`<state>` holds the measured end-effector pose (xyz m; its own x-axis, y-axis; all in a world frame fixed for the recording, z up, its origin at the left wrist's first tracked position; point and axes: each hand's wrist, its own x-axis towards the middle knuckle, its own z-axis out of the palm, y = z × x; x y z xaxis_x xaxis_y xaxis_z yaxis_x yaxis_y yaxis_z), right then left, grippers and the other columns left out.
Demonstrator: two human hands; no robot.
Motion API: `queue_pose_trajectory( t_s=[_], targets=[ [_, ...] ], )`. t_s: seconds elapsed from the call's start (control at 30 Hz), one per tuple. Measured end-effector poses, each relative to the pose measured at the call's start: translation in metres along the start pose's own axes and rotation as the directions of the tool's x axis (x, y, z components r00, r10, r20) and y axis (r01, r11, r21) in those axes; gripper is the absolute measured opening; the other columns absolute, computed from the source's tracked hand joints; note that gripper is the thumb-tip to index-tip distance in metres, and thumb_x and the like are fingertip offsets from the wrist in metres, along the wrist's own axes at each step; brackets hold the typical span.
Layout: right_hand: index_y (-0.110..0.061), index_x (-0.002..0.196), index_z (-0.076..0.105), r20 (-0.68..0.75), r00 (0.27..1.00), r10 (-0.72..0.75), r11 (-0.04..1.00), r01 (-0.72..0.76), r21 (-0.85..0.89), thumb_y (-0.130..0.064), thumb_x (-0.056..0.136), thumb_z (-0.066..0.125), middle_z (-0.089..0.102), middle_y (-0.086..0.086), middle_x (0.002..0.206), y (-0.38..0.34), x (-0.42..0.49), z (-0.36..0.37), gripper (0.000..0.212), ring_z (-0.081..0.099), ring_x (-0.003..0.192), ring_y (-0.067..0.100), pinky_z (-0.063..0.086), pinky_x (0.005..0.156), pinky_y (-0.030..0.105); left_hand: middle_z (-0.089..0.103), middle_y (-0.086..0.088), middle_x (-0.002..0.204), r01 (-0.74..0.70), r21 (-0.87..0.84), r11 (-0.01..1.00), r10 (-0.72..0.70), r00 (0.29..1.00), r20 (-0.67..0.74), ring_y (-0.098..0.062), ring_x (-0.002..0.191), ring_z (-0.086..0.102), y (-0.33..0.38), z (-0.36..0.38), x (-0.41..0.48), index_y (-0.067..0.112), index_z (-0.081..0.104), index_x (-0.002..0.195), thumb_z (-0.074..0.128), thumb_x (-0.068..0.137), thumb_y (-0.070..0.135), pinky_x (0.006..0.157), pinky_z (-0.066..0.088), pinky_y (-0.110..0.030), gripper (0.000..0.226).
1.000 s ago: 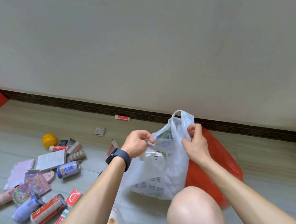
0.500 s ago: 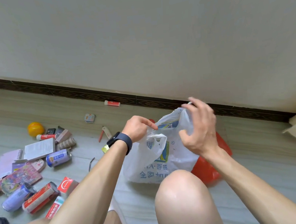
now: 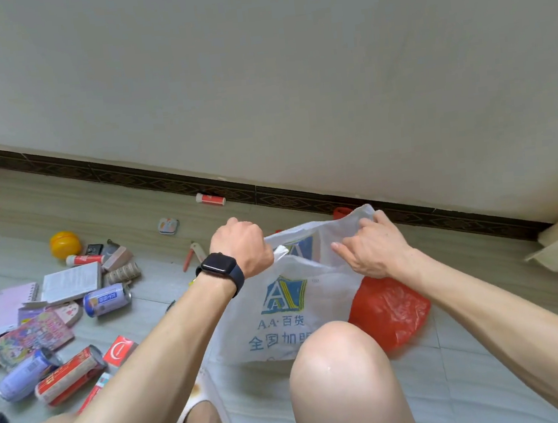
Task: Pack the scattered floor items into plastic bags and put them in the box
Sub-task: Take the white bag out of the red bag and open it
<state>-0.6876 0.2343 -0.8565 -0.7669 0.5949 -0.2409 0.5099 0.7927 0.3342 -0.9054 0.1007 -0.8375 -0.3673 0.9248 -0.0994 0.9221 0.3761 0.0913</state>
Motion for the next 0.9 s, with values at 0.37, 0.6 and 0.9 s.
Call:
queue_pose_trajectory(
  t_s=[0.37, 0.6, 0.9],
  targets=[
    [-0.03, 0.124, 0.05, 0.145, 0.979, -0.146, 0.985, 0.13, 0.116, -0.032, 0.083, 0.061, 0.06, 0.003, 0.115, -0.014, -0.022, 0.015, 0.042, 0.063, 0.094, 0.031, 0.035, 0.064, 0.033, 0.054, -0.001, 0.111, -0.066, 0.285, 0.956, 0.063, 0.998, 0.019, -0.023, 0.104, 0.043, -0.015, 0.03, -0.002, 0.027, 0.067, 0.104, 0.047, 0.092, 0.051, 0.082, 0.034, -0.035, 0.033],
    [-0.053, 0.152, 0.004, 0.162, 0.966, -0.201, 0.967, 0.169, 0.191, -0.046, 0.075, 0.07, 0.008, 0.001, 0.166, -0.033, -0.025, 0.016, 0.102, 0.064, 0.106, 0.033, 0.048, 0.08, 0.034, 0.053, 0.006, 0.131, -0.042, -0.114, 0.993, 0.061, 0.984, 0.166, -0.022, 0.112, 0.042, -0.007, 0.044, -0.008, 0.057, 0.062, 0.116, 0.013, 0.079, 0.088, 0.09, 0.034, -0.04, 0.068],
    [-0.044, 0.154, -0.004, 0.358, 0.934, 0.016, 0.988, -0.071, 0.14, -0.042, 0.078, 0.07, 0.025, 0.009, 0.16, -0.019, -0.013, 0.033, 0.106, 0.061, 0.117, 0.03, 0.056, 0.084, 0.04, 0.017, -0.002, 0.159, -0.173, 0.434, 0.884, 0.101, 0.978, 0.183, -0.022, 0.128, 0.029, -0.016, 0.066, -0.017, 0.021, 0.069, 0.118, 0.033, 0.096, 0.063, 0.095, 0.029, -0.039, 0.06]
  ],
)
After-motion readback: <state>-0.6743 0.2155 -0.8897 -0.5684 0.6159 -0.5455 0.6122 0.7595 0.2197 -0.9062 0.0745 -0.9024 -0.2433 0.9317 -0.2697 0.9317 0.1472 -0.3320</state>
